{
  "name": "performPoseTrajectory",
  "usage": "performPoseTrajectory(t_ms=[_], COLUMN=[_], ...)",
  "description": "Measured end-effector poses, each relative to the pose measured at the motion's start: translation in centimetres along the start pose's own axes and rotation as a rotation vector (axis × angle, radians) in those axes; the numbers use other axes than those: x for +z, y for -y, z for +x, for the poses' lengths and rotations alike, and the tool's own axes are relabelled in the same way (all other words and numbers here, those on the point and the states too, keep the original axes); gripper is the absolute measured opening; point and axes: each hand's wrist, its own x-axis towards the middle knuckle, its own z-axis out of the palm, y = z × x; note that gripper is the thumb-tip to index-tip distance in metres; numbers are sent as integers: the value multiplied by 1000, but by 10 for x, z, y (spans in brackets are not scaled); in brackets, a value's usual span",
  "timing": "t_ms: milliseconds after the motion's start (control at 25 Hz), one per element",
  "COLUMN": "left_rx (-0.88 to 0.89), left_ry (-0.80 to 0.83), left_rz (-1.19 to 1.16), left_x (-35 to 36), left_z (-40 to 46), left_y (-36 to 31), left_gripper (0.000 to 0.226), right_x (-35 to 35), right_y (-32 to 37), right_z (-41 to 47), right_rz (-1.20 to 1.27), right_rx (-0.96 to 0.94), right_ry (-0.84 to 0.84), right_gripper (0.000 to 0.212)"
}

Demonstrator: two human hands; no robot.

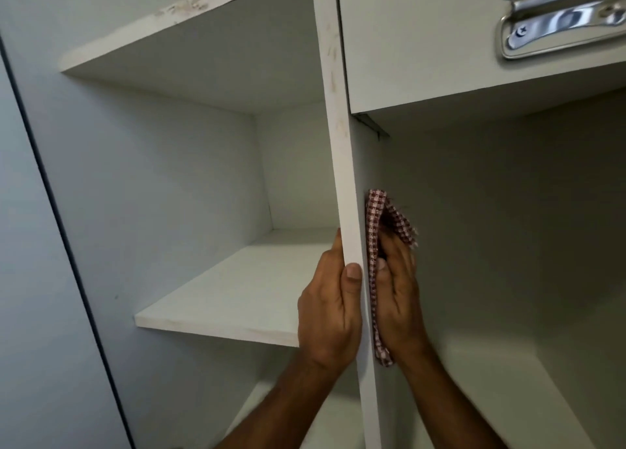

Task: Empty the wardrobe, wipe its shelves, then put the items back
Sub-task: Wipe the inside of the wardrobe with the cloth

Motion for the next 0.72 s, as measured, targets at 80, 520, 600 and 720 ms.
performPoseTrajectory(t_ms=[80, 520, 600, 720], left_rx=[9, 108, 288, 479], left_ry=[-18, -66, -139, -155], left_rz=[-16, 170, 408, 561], left_x=[1, -6, -14, -17], left_z=[0, 12, 33, 67], left_y=[0, -15, -25, -45], left_gripper=[70, 54, 57, 64], right_x=[6, 18, 20, 12], right_y=[18, -10, -50, -45], right_z=[30, 84, 73, 62], right_rz=[126, 288, 401, 415], right_rx=[-34, 293, 607, 680], right_ry=[-30, -55, -121, -90], right_gripper=[44, 48, 67, 68])
